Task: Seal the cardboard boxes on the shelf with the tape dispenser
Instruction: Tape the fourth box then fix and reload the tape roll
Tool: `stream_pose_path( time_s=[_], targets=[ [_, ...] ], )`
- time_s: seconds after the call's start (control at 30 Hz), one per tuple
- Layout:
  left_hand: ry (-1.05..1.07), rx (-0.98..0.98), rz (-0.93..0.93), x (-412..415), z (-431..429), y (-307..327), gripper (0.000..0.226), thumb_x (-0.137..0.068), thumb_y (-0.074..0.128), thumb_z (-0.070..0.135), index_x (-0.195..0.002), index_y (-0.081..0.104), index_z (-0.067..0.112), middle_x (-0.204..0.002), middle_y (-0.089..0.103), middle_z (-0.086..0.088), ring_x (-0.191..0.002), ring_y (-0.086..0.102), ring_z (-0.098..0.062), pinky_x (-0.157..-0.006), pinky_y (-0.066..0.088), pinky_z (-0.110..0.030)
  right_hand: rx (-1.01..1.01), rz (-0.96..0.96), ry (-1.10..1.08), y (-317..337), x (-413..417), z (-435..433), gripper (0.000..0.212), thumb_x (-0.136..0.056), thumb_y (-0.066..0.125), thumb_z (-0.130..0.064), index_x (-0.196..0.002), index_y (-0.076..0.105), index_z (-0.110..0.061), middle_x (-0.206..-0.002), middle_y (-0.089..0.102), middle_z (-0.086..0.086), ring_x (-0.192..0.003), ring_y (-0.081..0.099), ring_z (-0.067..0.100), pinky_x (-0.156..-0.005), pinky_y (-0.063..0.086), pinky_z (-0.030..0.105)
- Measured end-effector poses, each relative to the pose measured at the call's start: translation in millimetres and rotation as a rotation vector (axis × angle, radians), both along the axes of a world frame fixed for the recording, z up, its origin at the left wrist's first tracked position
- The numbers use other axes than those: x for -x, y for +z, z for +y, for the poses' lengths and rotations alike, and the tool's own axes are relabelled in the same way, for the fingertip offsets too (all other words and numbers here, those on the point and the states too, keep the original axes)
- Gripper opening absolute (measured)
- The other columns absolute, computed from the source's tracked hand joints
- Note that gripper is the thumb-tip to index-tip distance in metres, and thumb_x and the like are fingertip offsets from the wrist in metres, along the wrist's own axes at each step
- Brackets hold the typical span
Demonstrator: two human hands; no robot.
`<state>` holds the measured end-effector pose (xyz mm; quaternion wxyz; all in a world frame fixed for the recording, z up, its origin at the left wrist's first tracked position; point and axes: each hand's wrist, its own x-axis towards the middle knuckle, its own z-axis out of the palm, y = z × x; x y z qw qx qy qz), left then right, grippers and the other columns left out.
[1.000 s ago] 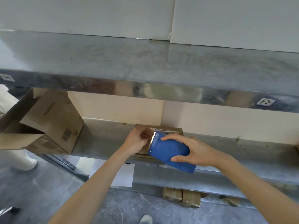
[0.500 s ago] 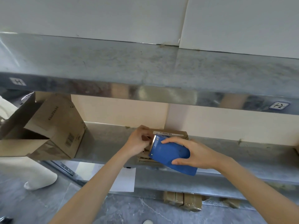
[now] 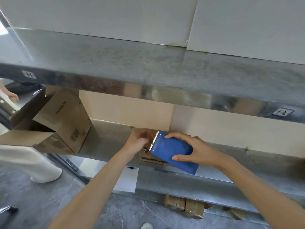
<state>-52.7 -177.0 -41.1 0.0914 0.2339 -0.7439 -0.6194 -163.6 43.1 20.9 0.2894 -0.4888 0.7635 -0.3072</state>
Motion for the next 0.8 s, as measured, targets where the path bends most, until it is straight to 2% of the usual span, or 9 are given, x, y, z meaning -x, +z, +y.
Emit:
stream_pose_path(
  time_s=[0.07, 0.17, 0.3, 0.43, 0.53, 0.6, 0.67, 0.8],
  targets=[
    [0.021, -0.036, 0.012, -2.9, 5.2, 4.9, 0.037, -0.078, 0.044, -0.023, -0.086, 0.07, 0.003, -0.078, 0.071, 0.0, -0.071, 0.063, -0.002, -0.067, 0.046, -0.013, 0.002, 0.001, 0.008, 2.8, 2.4, 4.9, 0.055, -0.087, 0.076, -0.032, -0.131, 0.049, -0.048, -0.12, 0.05, -0.044, -0.104, 0.056, -0.012, -0.081, 0.042, 0.006],
    [0.086, -0.047, 0.057, -9.6, -3.9, 15.8, 0.023, -0.082, 0.058, -0.016, -0.081, 0.068, 0.005, -0.07, 0.07, 0.002, -0.068, 0.062, -0.002, -0.063, 0.043, -0.009, -0.011, 0.027, 0.02, 4.9, 9.6, 17.1, 0.055, -0.086, 0.076, -0.035, -0.131, 0.049, -0.052, -0.115, 0.055, -0.039, -0.1, 0.06, -0.004, -0.079, 0.046, 0.012],
    [0.078, -0.003, 0.088, -14.8, -19.6, 23.5, 0.017, -0.085, 0.067, -0.007, -0.08, 0.068, 0.01, -0.075, 0.072, -0.001, -0.076, 0.065, -0.008, -0.066, 0.042, -0.009, -0.031, 0.026, -0.004, 0.7, 21.0, 36.5, 0.056, -0.085, 0.076, -0.038, -0.13, 0.048, -0.055, -0.117, 0.061, -0.025, -0.097, 0.064, 0.008, -0.08, 0.053, 0.025],
    [0.059, 0.016, 0.07, -15.2, -10.3, 20.4, 0.009, -0.087, 0.067, -0.004, -0.083, 0.067, 0.004, -0.074, 0.07, -0.008, -0.077, 0.064, -0.015, -0.073, 0.046, -0.013, -0.02, 0.021, 0.001, -0.4, 27.4, 43.5, 0.056, -0.085, 0.077, -0.036, -0.131, 0.048, -0.053, -0.122, 0.061, -0.018, -0.098, 0.065, 0.012, -0.082, 0.055, 0.031],
    [0.151, 0.031, 0.073, -16.4, -26.1, 22.8, 0.015, -0.089, 0.062, -0.007, -0.083, 0.064, 0.007, -0.08, 0.067, -0.014, -0.078, 0.063, -0.016, -0.067, 0.043, -0.012, -0.04, 0.07, -0.012, -2.3, 39.5, 53.4, 0.056, -0.085, 0.077, -0.038, -0.131, 0.048, -0.054, -0.124, 0.062, -0.016, -0.1, 0.065, 0.013, -0.086, 0.054, 0.038],
    [0.153, 0.064, 0.05, -16.4, -33.9, 23.9, 0.016, -0.09, 0.06, -0.007, -0.084, 0.063, 0.008, -0.082, 0.067, -0.012, -0.074, 0.065, -0.012, -0.059, 0.041, -0.008, -0.06, 0.095, -0.017, -5.0, 46.6, 58.2, 0.057, -0.084, 0.077, -0.039, -0.131, 0.048, -0.055, -0.124, 0.062, -0.02, -0.102, 0.064, 0.011, -0.087, 0.053, 0.039],
    [0.137, 0.05, 0.022, -15.0, -35.1, 17.4, 0.013, -0.092, 0.06, -0.004, -0.086, 0.062, 0.008, -0.083, 0.068, -0.007, -0.07, 0.068, -0.005, -0.06, 0.041, -0.009, -0.087, 0.116, -0.007, -7.8, 51.6, 57.7, 0.058, -0.082, 0.077, -0.042, -0.13, 0.048, -0.058, -0.124, 0.061, -0.024, -0.104, 0.063, 0.007, -0.089, 0.053, 0.037],
    [0.16, -0.001, -0.033, -9.3, -29.6, -4.3, 0.007, -0.088, 0.072, 0.007, -0.088, 0.066, 0.01, -0.086, 0.073, -0.004, -0.082, 0.067, -0.007, -0.076, 0.045, -0.023, -0.084, 0.064, -0.067, -14.2, 61.0, 52.8, 0.055, -0.08, 0.08, -0.042, -0.127, 0.053, -0.055, -0.131, 0.054, -0.033, -0.121, 0.052, -0.006, -0.103, 0.045, 0.031]
  ],
)
